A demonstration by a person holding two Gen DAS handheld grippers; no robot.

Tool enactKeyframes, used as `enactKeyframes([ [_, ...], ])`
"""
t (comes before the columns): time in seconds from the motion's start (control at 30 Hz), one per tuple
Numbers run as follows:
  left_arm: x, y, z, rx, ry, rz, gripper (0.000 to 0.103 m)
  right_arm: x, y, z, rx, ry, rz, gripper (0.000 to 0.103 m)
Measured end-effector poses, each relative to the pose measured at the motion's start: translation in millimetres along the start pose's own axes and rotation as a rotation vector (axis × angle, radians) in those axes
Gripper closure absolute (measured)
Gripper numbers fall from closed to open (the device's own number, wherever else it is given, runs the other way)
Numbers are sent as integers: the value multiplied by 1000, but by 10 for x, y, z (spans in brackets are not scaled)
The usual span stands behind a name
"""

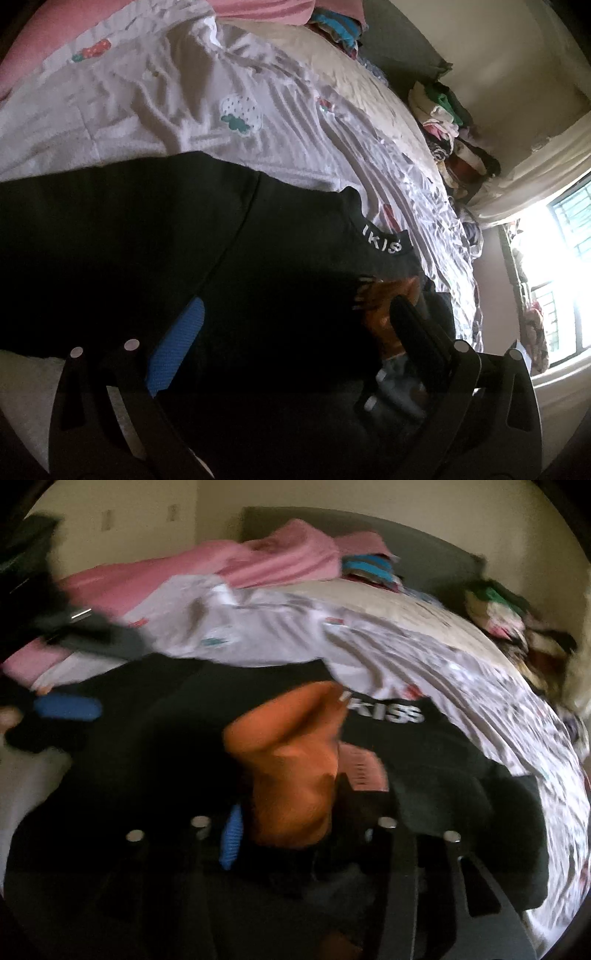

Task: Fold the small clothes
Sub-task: 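Carry the held sleeve across the shirt body and release it on the chest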

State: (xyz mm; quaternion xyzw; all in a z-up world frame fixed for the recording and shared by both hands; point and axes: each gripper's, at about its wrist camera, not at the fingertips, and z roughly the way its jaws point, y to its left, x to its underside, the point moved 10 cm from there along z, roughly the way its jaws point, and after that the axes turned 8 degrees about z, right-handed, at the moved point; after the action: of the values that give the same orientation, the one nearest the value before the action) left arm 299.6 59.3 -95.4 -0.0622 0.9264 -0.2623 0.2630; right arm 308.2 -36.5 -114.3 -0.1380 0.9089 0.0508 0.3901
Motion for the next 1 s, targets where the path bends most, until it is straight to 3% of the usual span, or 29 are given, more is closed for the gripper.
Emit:
enactKeyframes([
  [0.07,0,-2,7,11,0,-2,10,26,123,-56,-8,-19,-53,33],
  [0.23,47,-24,54,21,17,8,12,130,196,-337,-79,-42,-56,21],
  [0.33,147,-84,133,41,46,22,19,175,55,-503,-128,-35,20,20],
  [0.4,240,-158,228,66,76,30,37,197,-128,-600,-137,-35,87,19],
  [0.47,328,-233,352,83,111,37,46,218,-291,-673,-118,-33,137,19],
  [0.7,465,-481,745,72,154,56,49,248,-1018,-935,6,-66,268,19],
  [0.73,461,-487,763,63,152,60,55,257,-1100,-951,16,-66,282,19],
  [0.8,432,-537,812,35,134,94,96,289,-1287,-990,36,-68,319,19],
  [0.93,314,-642,696,37,80,135,98,345,-1566,-1009,75,-64,371,19],
  [1.0,185,-749,474,71,15,166,98,379,-1666,-1030,91,-64,394,19],
])
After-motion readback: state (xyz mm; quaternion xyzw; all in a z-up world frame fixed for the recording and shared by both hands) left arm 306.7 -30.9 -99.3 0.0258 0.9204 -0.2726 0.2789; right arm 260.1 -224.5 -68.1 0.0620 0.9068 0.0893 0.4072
